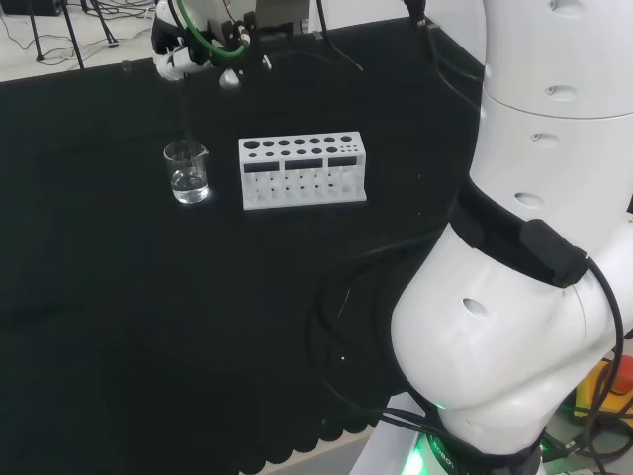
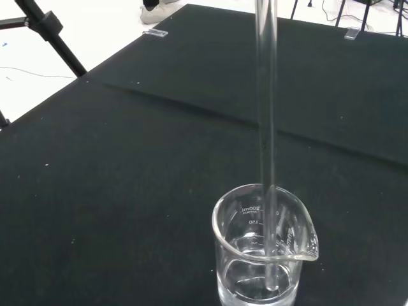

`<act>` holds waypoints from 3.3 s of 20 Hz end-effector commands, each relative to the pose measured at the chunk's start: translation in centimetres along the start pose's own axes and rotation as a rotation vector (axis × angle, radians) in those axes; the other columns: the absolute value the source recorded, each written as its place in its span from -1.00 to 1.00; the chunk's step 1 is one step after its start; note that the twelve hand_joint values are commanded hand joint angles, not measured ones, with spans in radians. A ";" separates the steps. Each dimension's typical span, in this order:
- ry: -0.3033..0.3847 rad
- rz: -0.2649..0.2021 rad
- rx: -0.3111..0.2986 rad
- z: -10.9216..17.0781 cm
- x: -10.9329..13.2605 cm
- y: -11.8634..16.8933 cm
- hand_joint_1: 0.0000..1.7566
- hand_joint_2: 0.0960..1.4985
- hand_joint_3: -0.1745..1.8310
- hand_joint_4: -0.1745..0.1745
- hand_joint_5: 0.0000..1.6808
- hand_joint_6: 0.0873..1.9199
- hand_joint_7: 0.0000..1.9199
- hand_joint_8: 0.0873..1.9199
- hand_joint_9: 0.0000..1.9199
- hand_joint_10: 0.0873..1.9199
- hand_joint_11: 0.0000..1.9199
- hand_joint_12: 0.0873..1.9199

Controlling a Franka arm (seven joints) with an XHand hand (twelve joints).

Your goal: Put the glass rod back on the white test tube rack.

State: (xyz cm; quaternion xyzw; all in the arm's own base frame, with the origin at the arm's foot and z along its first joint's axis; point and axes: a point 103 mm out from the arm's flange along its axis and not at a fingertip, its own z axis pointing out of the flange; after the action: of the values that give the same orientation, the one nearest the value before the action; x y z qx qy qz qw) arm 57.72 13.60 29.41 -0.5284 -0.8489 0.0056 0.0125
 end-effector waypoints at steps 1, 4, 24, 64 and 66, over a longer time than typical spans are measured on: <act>-0.003 -0.005 0.011 0.2 0.7 0.4 0.47 0.41 -0.83 -1.00 0.26 -0.47 0.12 0.19 0.63 -0.07 0.68 -0.33; 0.007 -0.004 0.004 -0.2 0.7 0.5 0.47 0.41 -0.83 -1.00 0.26 -0.47 0.12 0.19 0.63 -0.07 0.68 -0.33; 0.013 0.118 -0.107 -8.9 -5.4 -4.0 0.47 0.41 -0.83 -1.00 0.26 -0.47 0.12 0.19 0.63 -0.07 0.68 -0.33; 0.012 0.338 -0.091 -6.5 -13.0 -14.6 0.47 0.41 -0.83 -1.00 0.26 -0.48 0.12 0.19 0.63 -0.07 0.68 -0.33; 0.020 0.340 -0.089 -6.0 -13.1 -14.4 0.47 0.41 -0.83 -1.00 0.26 -0.48 0.12 0.19 0.63 -0.07 0.68 -0.33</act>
State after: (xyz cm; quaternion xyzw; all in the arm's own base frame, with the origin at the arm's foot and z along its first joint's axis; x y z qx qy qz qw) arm 50.56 -4.67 36.33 -0.6631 -0.7477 -0.0339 -0.0095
